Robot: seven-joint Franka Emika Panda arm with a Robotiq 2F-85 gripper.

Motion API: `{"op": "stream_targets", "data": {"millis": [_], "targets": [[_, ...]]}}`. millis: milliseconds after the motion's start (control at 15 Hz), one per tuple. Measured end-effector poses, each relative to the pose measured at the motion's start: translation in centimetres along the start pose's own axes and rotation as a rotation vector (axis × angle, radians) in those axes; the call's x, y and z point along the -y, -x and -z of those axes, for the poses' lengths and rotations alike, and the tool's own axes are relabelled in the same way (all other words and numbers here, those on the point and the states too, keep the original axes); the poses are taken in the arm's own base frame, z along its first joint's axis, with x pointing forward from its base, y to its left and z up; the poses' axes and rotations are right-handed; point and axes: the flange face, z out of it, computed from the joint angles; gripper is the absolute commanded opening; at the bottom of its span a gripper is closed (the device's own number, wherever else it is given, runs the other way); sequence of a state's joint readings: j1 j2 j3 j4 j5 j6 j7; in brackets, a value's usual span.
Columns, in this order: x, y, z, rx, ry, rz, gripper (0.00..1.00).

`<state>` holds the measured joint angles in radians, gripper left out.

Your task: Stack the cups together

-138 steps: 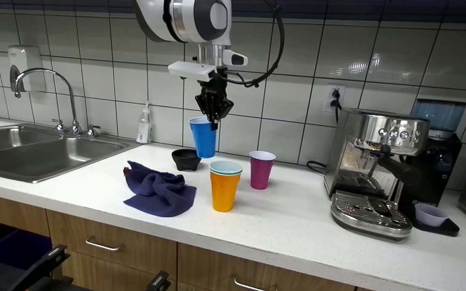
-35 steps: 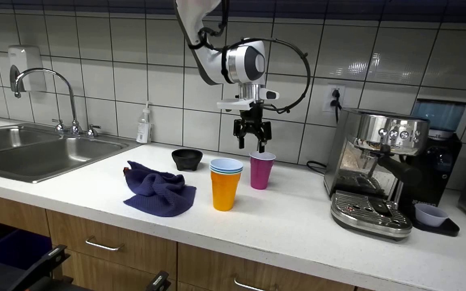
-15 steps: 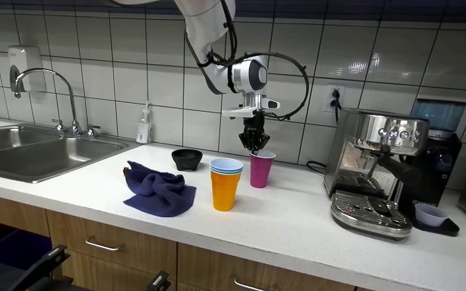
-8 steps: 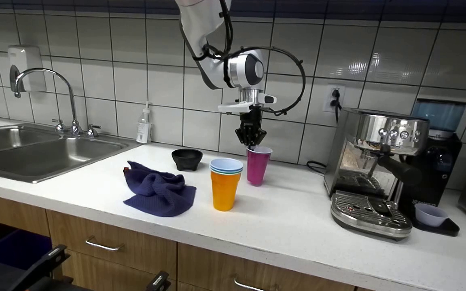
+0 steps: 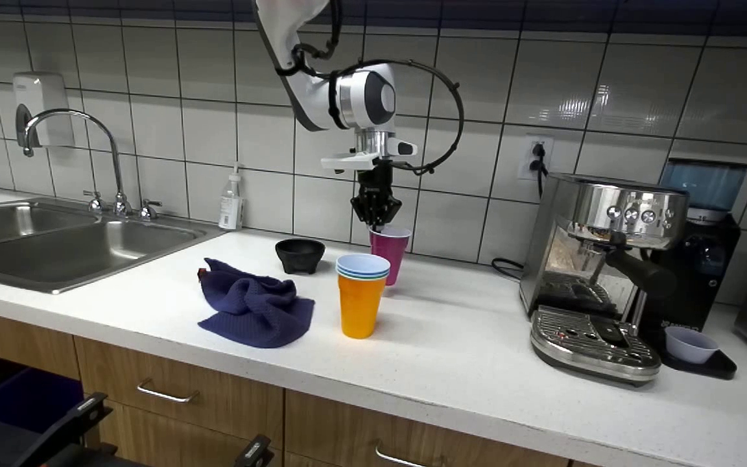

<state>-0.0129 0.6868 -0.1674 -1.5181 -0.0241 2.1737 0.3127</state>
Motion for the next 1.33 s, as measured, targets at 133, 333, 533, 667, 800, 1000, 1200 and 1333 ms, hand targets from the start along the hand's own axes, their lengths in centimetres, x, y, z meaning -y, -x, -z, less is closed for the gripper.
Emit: {"op": "stream_targets", "data": {"millis": [133,333,533,667,800,1000,1200,1333], "targets": [[1.2,1.5,0.4,-0.003,-0.003,0.024,0.01],[3.1,4.0,0.9,0.000,-0.007,0.062,0.01],[5.0,6.6,1.3,0.001,-0.013,0.091,0.01],[6.1,8.2,1.6,-0.002,-0.016,0.104,0.01],[7.0,9.8,2.0,-0.004,-0.022,0.115,0.01],[7.9,12.1,2.5,-0.012,-0.029,0.135,0.01],[8.0,14.0,3.2,-0.031,-0.033,0.159,0.01],[7.7,15.1,3.8,-0.050,-0.038,0.174,0.01]]}}
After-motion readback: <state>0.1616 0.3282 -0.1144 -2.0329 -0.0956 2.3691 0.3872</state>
